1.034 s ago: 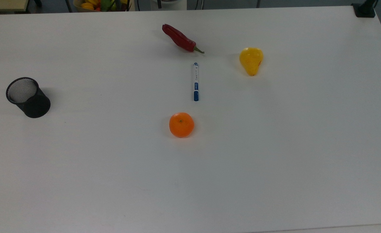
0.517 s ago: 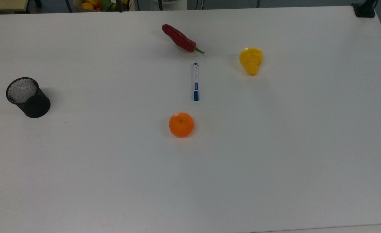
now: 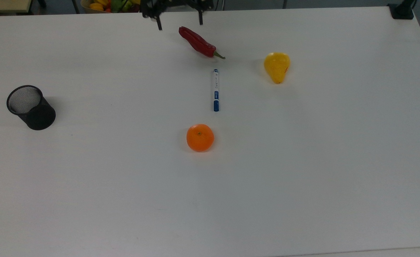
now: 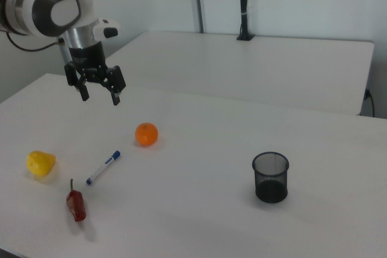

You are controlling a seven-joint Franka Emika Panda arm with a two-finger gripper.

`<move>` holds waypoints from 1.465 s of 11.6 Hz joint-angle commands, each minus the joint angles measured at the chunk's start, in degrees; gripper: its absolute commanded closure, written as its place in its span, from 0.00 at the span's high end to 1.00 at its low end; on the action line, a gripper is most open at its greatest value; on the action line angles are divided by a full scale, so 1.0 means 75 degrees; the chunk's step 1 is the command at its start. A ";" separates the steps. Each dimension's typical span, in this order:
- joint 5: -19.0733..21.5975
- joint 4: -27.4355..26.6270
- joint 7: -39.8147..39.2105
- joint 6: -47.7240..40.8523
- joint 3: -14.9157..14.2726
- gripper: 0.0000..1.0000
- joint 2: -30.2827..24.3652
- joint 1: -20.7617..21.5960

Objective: Place marker
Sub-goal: 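Move the gripper down over the white-and-blue marker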

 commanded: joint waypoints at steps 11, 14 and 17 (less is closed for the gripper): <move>-0.0086 -0.0871 0.1929 0.2691 0.0002 1.00 0.2060 0.1078; -0.0835 -0.1292 0.2890 0.3488 0.0014 1.00 0.2284 0.1196; -0.1129 -0.1305 0.3034 0.3818 0.0026 1.00 0.2600 0.1196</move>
